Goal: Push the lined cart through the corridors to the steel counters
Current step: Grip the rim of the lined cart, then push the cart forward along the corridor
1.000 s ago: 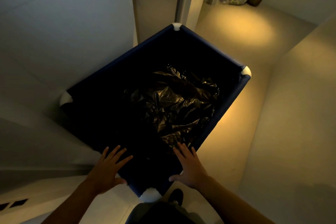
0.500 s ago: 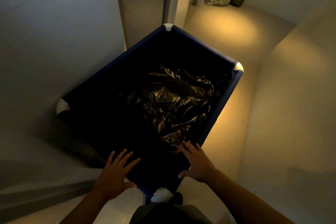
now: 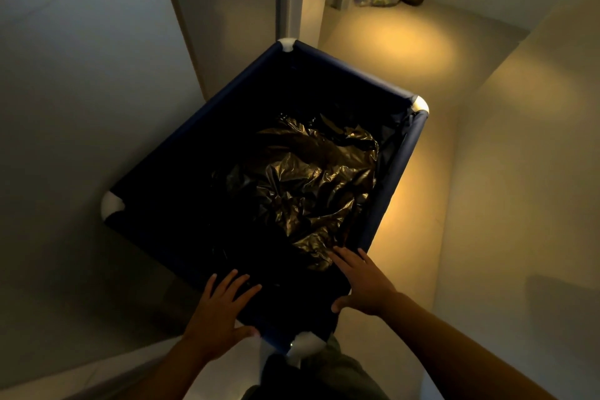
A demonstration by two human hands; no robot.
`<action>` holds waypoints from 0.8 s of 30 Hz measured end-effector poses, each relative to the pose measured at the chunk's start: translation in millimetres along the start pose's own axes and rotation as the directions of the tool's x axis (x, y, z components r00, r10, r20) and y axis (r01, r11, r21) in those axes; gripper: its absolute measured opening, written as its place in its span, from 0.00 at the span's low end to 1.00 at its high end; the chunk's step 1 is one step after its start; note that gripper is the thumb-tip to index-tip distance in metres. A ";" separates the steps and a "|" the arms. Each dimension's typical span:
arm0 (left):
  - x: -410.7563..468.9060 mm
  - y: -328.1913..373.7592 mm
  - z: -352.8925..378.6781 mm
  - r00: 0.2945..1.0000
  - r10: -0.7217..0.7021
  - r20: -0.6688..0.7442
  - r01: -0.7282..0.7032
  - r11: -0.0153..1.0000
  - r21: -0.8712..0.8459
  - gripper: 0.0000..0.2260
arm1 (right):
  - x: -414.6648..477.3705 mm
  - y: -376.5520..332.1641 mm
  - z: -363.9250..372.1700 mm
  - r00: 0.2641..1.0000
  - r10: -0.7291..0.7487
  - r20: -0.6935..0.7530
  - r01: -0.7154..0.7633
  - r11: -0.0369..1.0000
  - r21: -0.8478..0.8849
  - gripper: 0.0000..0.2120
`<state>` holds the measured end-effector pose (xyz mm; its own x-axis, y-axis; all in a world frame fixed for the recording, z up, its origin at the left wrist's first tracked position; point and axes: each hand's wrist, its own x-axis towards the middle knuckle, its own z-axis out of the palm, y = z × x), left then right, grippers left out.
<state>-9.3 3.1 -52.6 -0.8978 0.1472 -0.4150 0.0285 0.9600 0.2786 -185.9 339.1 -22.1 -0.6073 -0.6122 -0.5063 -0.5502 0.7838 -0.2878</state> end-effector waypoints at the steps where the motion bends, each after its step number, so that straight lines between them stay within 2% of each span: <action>1: 1.0 2.2 1.2 1.000 -0.002 -0.006 0.002 1.000 -0.012 0.38 | 1.2 2.8 0.2 1.000 0.002 0.001 -0.002 1.000 0.006 0.60; 14: 3.7 25.2 5.8 0.997 -0.016 -0.073 0.015 1.000 -0.021 0.42 | 0.6 22.0 -6.2 0.999 -0.049 -0.017 0.049 0.998 -0.033 0.58; 19: -8.5 10.1 -7.0 0.997 0.013 -0.082 -0.010 0.999 0.037 0.41 | -12.3 15.6 -3.4 1.000 0.026 -0.003 -0.025 0.999 0.020 0.57; 24: -22.2 -55.1 -38.8 0.999 -0.003 -0.048 0.005 0.999 0.042 0.44 | -27.6 -6.0 2.4 0.982 0.186 -0.043 -0.180 0.977 0.112 0.56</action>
<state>-8.0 -62.4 -25.2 -0.9179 0.1323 -0.3741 0.0419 0.9698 0.2401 -164.5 351.5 -8.3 -0.7230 -0.4598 -0.5156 -0.3639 0.8879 -0.2815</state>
